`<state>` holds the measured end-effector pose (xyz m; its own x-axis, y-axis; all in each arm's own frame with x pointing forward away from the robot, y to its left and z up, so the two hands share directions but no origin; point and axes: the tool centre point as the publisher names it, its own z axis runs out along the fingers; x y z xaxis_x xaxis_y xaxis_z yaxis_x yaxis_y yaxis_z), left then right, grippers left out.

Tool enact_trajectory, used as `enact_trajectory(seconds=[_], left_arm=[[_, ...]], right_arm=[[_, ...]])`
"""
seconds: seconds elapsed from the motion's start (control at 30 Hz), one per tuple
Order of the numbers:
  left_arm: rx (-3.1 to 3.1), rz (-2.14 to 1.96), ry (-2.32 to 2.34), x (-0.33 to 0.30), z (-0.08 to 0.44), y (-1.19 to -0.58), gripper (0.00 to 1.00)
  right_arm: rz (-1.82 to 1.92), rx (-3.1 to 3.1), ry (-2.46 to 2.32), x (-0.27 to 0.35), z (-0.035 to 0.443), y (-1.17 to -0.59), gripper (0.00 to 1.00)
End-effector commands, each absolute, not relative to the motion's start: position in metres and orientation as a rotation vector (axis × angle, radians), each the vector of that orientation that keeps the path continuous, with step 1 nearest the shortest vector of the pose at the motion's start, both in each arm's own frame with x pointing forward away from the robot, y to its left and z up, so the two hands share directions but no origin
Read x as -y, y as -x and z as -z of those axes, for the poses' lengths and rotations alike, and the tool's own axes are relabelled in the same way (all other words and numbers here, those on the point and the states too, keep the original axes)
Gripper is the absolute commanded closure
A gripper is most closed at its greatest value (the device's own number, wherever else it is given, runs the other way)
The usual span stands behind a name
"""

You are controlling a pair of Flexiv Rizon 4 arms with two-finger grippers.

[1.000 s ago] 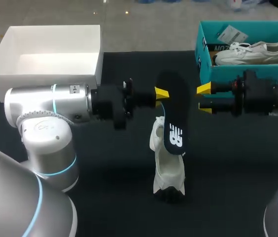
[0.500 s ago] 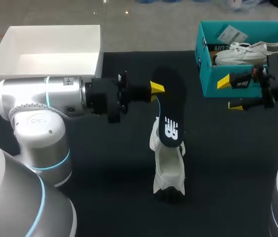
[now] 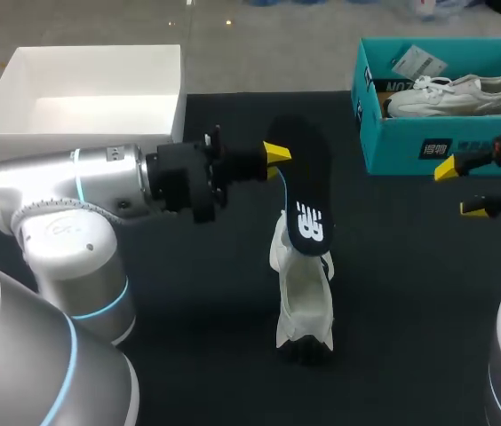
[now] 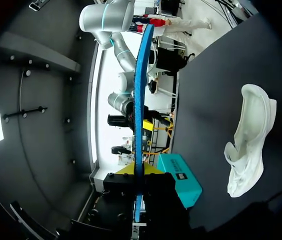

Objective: Take the shoe out of the shoebox, open the shoe tongue, remove and reinsert the insole, then place the shoe into the shoebox

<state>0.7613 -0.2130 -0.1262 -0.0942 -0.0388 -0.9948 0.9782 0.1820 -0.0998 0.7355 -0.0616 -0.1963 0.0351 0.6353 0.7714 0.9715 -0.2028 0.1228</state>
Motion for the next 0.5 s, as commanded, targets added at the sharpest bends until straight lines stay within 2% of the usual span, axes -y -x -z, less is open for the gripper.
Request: enact_trajectory(seconds=[0.03, 0.27, 0.5], left_arm=[[-1.335, 1.162, -0.999, 0.218, 0.126, -0.762, 1.00], [-1.336, 1.173, -1.001, 0.217, 0.125, -0.762, 1.00], [-1.340, 1.164, -0.987, 0.214, 0.124, -0.765, 1.00]], right_arm=[[1.084, 1.627, 1.898, 0.114, 0.157, -0.691, 0.00], [0.999, 1.711, 1.824, 0.138, 0.130, -0.671, 0.00], [0.963, 1.719, 1.888, 0.138, 0.143, -0.648, 0.00]])
